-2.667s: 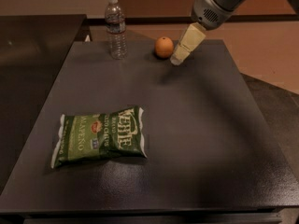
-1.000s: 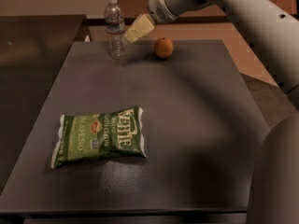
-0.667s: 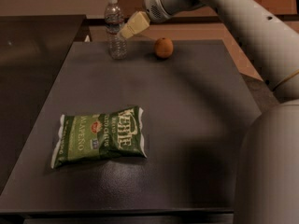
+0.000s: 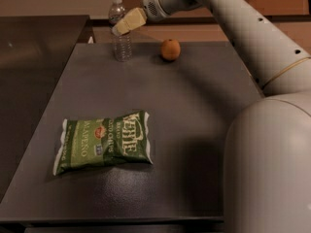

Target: Move water bottle near green jalapeno chip bag

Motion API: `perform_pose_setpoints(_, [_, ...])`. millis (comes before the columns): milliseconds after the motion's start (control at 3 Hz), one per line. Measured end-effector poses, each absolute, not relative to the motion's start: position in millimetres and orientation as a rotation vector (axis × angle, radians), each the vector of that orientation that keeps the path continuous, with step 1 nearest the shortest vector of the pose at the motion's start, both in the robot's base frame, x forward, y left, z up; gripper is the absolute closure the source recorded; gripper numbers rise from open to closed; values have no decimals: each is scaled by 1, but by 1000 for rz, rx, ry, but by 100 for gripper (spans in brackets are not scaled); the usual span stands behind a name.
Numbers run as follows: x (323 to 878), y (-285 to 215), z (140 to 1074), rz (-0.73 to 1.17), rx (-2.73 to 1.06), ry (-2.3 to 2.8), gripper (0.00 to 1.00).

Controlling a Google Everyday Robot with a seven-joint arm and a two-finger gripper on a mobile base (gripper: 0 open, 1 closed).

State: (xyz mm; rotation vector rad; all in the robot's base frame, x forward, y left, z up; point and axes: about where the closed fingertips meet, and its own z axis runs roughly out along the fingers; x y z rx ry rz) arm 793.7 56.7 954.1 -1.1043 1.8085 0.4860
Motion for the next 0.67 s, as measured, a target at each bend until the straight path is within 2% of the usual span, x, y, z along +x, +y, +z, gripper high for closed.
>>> perform_pose_setpoints(667, [787,83,944,582,-1078,1843,0])
